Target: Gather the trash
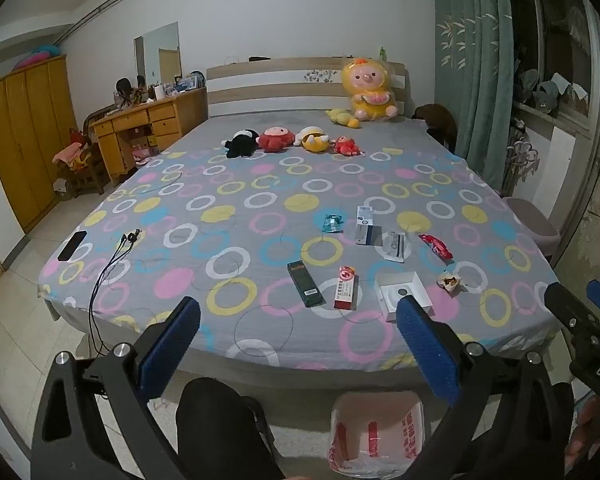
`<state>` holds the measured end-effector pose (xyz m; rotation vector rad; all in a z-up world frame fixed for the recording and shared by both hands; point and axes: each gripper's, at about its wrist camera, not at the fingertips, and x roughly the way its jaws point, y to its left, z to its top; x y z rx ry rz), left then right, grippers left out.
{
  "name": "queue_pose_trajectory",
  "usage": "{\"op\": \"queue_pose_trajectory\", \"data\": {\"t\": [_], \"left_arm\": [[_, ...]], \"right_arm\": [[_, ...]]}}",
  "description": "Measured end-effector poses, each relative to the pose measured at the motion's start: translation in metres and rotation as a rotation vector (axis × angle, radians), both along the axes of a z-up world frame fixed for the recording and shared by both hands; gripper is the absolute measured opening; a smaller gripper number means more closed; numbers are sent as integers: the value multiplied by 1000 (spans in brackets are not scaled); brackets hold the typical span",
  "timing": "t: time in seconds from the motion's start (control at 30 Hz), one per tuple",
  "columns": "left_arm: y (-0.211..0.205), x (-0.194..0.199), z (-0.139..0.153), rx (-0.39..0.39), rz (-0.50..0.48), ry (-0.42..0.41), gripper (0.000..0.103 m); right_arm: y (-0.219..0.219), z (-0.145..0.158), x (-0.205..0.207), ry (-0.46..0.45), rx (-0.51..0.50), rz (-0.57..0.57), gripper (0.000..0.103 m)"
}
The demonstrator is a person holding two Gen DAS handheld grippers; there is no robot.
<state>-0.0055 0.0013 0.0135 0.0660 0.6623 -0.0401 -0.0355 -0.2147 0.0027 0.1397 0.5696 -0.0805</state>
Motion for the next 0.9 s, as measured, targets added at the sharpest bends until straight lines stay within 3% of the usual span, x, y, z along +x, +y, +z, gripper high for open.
{"op": "queue_pose_trajectory", "data": {"t": [0.9], "left_arm": [[-1, 1, 0, 1, 3, 2, 96]], "right_arm": [[-1, -2, 1, 16, 0, 1, 98]]}}
